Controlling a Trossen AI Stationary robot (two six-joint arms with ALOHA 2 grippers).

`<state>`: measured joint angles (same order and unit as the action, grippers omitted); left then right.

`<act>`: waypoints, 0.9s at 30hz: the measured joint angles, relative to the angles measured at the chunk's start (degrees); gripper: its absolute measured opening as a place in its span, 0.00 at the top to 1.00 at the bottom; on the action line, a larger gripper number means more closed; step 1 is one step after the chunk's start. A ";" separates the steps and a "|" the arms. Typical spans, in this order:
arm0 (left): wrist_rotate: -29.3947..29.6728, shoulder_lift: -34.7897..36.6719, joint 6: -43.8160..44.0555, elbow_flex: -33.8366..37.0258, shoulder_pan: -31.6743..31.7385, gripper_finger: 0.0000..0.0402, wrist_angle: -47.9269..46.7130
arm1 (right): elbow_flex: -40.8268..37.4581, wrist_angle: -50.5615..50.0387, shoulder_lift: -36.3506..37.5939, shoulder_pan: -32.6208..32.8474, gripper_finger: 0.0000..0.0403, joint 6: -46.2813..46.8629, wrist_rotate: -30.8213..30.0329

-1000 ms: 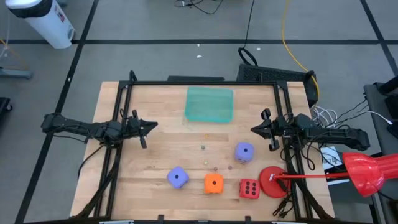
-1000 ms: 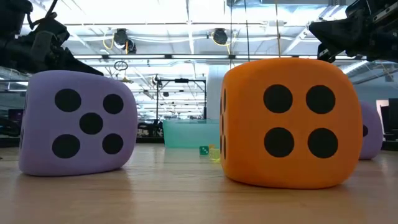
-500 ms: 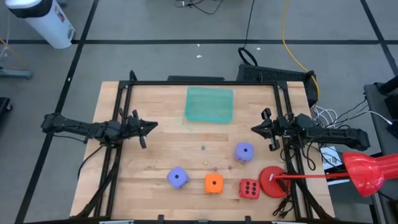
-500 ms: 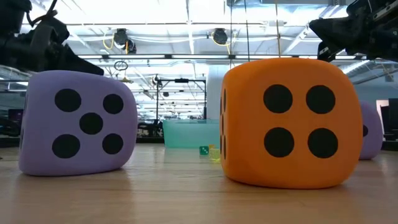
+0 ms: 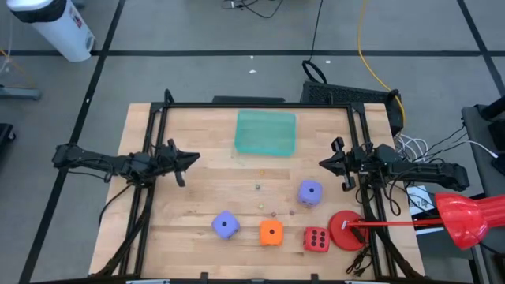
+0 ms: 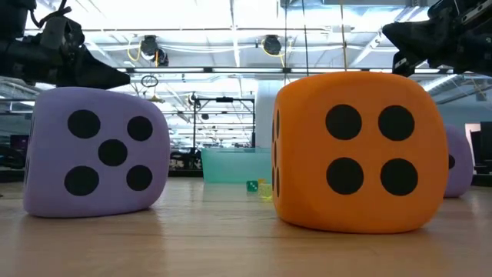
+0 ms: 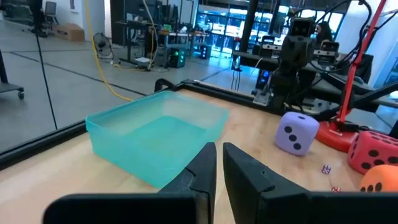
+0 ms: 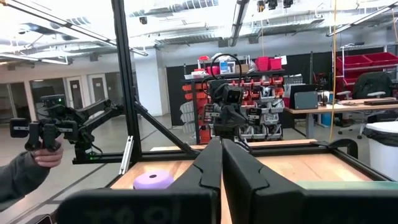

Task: Pick & Place Dice
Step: Put the large purple dice into the blue transparent bin

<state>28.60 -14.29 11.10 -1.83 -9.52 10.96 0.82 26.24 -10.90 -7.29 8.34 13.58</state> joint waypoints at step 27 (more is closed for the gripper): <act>9.46 -0.08 -17.55 0.00 2.01 0.91 14.48 | 0.00 -0.21 -2.71 0.02 0.99 -4.38 -10.47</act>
<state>38.06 -14.37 -6.45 -1.83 -7.51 25.44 0.82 26.02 -13.60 -7.27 3.96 3.11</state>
